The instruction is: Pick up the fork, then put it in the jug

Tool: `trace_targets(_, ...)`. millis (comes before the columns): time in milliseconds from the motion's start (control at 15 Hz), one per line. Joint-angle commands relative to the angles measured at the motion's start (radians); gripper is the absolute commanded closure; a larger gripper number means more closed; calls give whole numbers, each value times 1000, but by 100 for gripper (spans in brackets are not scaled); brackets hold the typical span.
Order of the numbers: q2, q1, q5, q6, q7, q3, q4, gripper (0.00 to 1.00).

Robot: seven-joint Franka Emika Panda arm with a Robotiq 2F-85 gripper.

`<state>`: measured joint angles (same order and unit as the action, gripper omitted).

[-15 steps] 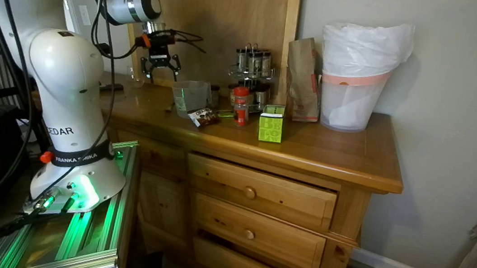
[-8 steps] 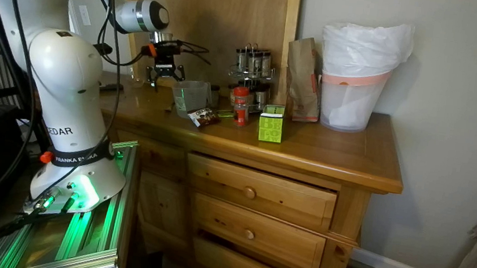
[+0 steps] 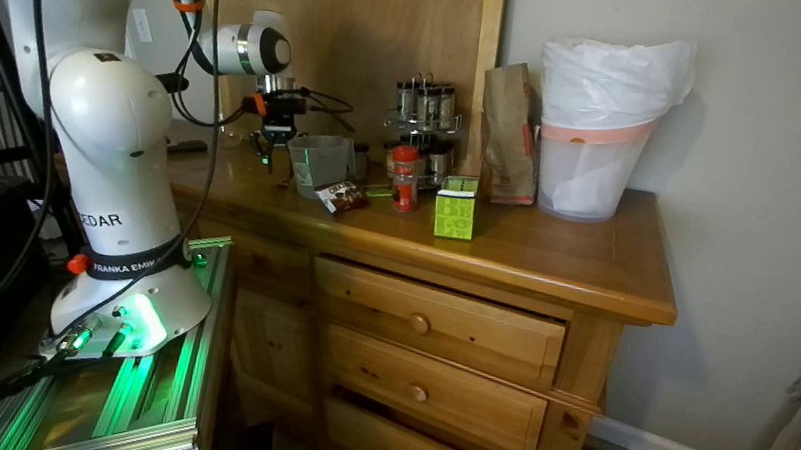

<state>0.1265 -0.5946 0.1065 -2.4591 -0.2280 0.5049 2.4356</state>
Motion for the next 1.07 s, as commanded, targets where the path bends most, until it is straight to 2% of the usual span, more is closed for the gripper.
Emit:
trace_targets(0,18,6,54,-63,67,-9,6,43)
trace_targets(133,30,7,61,-72,81,-13,1,47)
trace_targets(200,33,7,69,-75,89,-16,1,54)
trace_targets(333,39,9,73,-75,98,-21,3,55)
trace_targets(400,41,11,71,-75,99,-23,3,61)
trace_targets(533,46,14,68,-71,100,-26,3,60)
trace_targets(600,50,16,64,-69,96,-27,1,83)
trace_targets(667,54,17,62,-67,93,-27,-1,85)
trace_targets(800,63,21,55,-61,83,-24,-5,99)
trace_targets(1000,59,27,34,-56,72,-16,-9,100)
